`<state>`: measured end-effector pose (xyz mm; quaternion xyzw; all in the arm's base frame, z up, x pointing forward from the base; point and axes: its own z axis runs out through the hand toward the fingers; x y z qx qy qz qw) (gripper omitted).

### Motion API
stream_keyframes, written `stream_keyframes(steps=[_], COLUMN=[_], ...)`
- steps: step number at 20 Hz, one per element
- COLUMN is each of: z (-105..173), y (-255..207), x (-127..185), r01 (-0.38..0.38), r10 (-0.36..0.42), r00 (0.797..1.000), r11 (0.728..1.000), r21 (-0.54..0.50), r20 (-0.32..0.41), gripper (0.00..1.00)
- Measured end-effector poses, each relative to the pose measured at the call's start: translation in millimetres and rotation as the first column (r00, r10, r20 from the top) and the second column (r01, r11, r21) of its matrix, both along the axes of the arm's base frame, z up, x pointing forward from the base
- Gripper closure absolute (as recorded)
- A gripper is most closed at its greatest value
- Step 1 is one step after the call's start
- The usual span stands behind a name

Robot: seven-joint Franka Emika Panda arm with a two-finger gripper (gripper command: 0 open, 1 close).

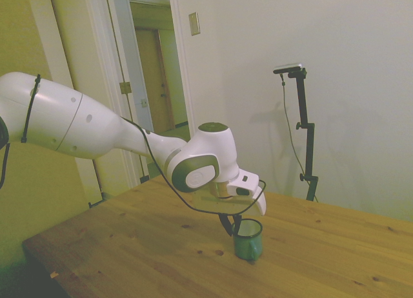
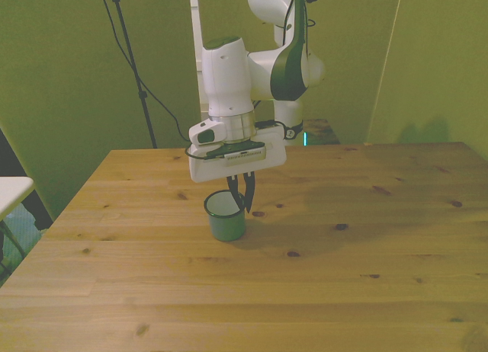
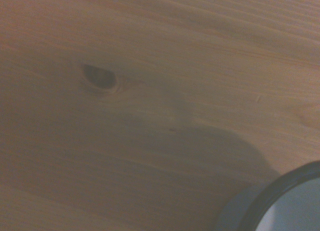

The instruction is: Flip the mug upright

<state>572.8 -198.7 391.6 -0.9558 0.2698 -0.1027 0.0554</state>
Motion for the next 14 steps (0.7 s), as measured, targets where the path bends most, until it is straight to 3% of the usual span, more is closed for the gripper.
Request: stream_keyframes(steps=[3, 7, 11, 14], z=[13, 51, 79, 80], y=[-5, -8, 9, 35], x=[-3, -18, -53, -81], r01=[0.009, 0.021, 0.01, -0.02], r10=[-0.009, -0.02, -0.009, 0.019], r00=[1.0, 0.997, 0.993, 0.992], r11=[1.0, 1.0, 1.0, 1.0], r21=[-0.006, -0.014, -0.007, 0.005], r20=[0.021, 0.077, 0.12, 0.123], gripper=[0.0, 0.0, 0.0, 0.0])
